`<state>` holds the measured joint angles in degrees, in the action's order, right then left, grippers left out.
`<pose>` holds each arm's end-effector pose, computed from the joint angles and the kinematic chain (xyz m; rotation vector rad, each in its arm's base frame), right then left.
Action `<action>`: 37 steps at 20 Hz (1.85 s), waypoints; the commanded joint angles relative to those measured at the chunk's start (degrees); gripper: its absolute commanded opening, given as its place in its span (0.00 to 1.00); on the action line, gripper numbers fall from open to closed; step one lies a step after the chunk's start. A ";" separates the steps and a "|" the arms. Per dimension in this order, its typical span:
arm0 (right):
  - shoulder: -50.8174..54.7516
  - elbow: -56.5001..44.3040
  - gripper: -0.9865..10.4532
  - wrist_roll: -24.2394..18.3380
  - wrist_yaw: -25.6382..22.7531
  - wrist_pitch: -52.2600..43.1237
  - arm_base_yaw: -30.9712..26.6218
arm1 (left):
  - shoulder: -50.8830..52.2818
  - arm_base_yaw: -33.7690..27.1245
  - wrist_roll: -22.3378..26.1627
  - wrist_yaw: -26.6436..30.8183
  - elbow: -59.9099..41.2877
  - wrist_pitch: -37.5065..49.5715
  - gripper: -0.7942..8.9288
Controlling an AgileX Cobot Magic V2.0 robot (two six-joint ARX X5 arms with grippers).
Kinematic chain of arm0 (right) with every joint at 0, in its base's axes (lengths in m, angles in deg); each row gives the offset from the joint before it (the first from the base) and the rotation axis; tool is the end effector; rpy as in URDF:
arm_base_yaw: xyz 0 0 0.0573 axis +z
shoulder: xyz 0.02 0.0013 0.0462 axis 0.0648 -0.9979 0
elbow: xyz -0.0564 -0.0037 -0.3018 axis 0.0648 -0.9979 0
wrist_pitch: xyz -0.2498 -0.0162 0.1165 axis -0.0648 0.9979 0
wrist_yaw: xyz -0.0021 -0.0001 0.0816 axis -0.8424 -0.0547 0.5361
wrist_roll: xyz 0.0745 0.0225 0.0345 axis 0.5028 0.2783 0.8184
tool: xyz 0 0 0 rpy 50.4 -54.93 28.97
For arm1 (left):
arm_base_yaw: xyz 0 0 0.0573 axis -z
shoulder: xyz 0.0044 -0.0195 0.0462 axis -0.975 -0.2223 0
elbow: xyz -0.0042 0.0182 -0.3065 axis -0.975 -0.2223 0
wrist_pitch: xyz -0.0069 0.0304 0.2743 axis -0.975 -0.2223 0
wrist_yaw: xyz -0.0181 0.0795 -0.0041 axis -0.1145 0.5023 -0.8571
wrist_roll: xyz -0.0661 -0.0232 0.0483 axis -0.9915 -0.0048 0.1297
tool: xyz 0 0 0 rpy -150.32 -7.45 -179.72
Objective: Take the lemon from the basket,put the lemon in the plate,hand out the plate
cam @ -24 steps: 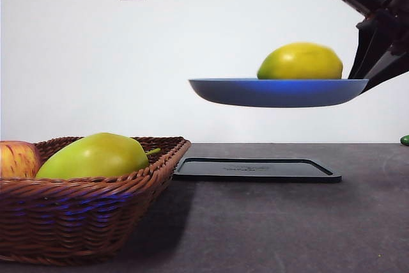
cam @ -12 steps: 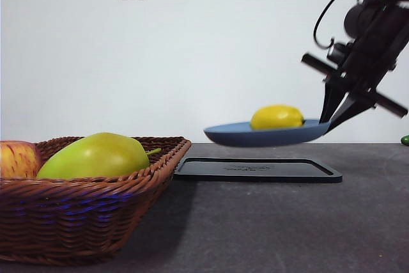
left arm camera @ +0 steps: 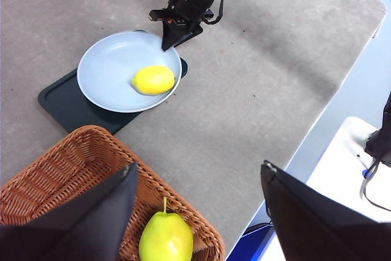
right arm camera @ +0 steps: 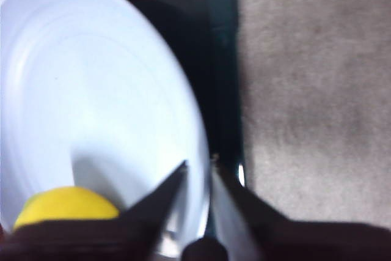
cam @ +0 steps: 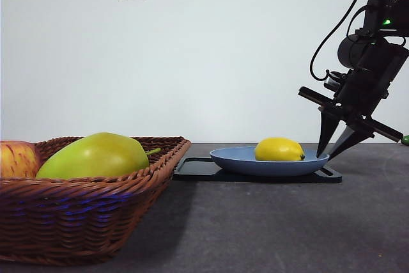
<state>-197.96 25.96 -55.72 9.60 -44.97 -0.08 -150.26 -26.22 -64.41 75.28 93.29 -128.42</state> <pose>0.4751 0.0593 0.1675 0.4509 1.2595 0.2509 0.1319 -0.1629 0.4717 0.2095 0.6254 -0.8349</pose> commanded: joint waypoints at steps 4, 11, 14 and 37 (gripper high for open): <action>0.13 1.57 0.30 -0.87 0.33 0.02 -0.59 | -0.46 0.42 -0.35 0.26 1.29 0.35 0.44; 12.87 1.57 0.25 -8.00 0.28 11.41 -1.42 | -3.91 0.35 7.02 9.22 1.25 4.13 0.43; 20.13 1.55 0.17 -10.71 0.28 17.81 -0.33 | -7.02 -0.42 10.91 13.25 1.25 5.07 0.28; 86.93 -51.25 0.09 -12.85 -40.39 -20.02 29.14 | 34.86 -26.64 6.25 -3.50 -54.45 41.90 0.09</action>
<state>-110.82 -25.36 -68.33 -30.61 -63.96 28.64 -115.57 -53.08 -56.21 72.09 38.23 -88.05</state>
